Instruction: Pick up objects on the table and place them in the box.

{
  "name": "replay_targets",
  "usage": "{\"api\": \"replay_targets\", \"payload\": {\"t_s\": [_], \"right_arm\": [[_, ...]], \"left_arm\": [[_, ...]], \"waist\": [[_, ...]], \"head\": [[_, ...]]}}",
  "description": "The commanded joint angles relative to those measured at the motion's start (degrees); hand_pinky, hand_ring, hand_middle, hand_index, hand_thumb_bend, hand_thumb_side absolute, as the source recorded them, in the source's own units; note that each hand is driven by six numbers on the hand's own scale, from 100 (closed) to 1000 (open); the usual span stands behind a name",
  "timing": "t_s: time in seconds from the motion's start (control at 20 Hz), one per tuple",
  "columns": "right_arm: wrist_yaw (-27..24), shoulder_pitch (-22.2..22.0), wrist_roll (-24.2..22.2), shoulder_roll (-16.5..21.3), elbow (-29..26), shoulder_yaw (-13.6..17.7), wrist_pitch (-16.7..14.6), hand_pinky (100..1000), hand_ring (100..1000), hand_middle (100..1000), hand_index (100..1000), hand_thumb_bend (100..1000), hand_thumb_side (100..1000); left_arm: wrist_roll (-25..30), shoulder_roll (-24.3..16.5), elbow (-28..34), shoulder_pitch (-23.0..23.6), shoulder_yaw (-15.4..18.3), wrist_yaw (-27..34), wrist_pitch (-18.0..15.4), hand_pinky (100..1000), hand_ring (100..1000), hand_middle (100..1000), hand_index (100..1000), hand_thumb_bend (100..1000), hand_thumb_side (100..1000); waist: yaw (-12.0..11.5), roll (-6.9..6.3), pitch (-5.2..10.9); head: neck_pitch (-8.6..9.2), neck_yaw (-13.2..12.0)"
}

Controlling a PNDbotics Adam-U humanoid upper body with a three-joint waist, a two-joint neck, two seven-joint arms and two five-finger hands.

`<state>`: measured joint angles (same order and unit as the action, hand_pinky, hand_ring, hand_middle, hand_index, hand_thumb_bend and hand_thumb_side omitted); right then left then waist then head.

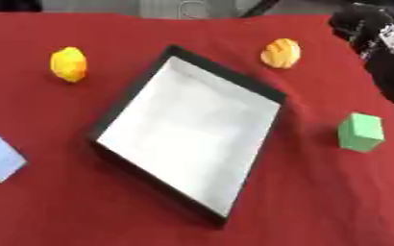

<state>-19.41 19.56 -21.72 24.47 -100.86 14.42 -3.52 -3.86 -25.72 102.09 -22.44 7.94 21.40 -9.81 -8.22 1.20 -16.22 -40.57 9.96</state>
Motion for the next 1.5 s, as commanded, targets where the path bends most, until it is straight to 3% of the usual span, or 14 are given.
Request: {"api": "replay_targets", "payload": {"t_s": [0.05, 0.3, 0.5, 0.7, 0.9, 1.1, 1.15, 1.35, 1.5], "right_arm": [[0.2, 0.3, -0.2, 1.7, -1.0, 0.2, -0.3, 975, 877, 774, 790, 100, 611], [-0.2, 0.5, 0.1, 1.6, -1.0, 0.4, -0.2, 976, 879, 775, 791, 100, 611], [-1.0, -0.1, 0.3, 3.0, -1.2, 0.4, -0.6, 976, 885, 779, 794, 100, 605], [-3.0, -2.4, 0.8, 8.2, -2.6, -0.5, -3.4, 975, 894, 790, 800, 100, 553], [-5.6, -6.1, 3.1, 16.4, -4.2, -2.6, -6.1, 982, 915, 833, 833, 100, 486], [-6.0, -7.2, 4.6, 18.6, -4.8, -3.5, -7.2, 982, 915, 833, 833, 100, 486], [-6.0, -7.3, 4.7, 18.8, -4.9, -3.6, -7.3, 972, 922, 851, 861, 100, 389], [-3.0, -12.1, 1.8, 23.6, -9.7, -7.5, -10.2, 960, 921, 854, 873, 100, 389], [-0.1, -16.8, -1.0, 28.3, -13.1, -7.0, -13.1, 956, 923, 860, 878, 100, 350]], "left_arm": [[0.0, -1.6, 0.5, -0.7, 0.3, 0.0, 0.0, 884, 643, 757, 872, 147, 770], [0.0, -1.7, 0.7, -0.9, 0.3, 0.2, 0.0, 884, 645, 758, 872, 149, 767], [-0.1, -2.1, 1.3, -0.5, 0.4, 0.5, 0.1, 884, 645, 758, 872, 148, 768], [-0.3, -2.8, 1.1, 0.6, 0.7, 0.1, 0.4, 884, 643, 757, 871, 152, 772], [-0.3, -3.7, 0.8, 1.2, 0.8, -0.3, 0.5, 885, 643, 758, 872, 149, 774], [-0.3, -3.9, 0.7, 1.4, 0.7, -0.5, 0.4, 885, 643, 758, 872, 149, 774], [-0.3, -4.0, 0.7, 1.4, 0.7, -0.5, 0.4, 885, 643, 757, 871, 145, 773], [-0.9, -6.2, 0.8, 2.9, 1.4, -1.4, -0.2, 885, 642, 757, 871, 140, 775], [-0.8, -6.7, 0.7, 3.3, 1.3, -1.7, -0.4, 886, 641, 758, 872, 137, 775]], "waist": [[-0.1, 0.83, 0.82], [-0.4, 1.18, 0.75], [-0.1, 1.58, 0.9], [0.7, 2.47, 1.41], [1.7, 3.18, 1.78], [1.9, 3.25, 1.83], [2.0, 3.34, 1.82], [4.1, 4.32, 1.89], [4.3, 4.29, 1.92]], "head": [[0.23, 0.1], [0.36, 0.4], [-1.25, 0.1], [-2.6, -0.5], [-2.8, -1.4], [-2.77, -1.5], [-2.65, -1.6], [-2.33, -3.3], [-2.21, -3.3]]}}
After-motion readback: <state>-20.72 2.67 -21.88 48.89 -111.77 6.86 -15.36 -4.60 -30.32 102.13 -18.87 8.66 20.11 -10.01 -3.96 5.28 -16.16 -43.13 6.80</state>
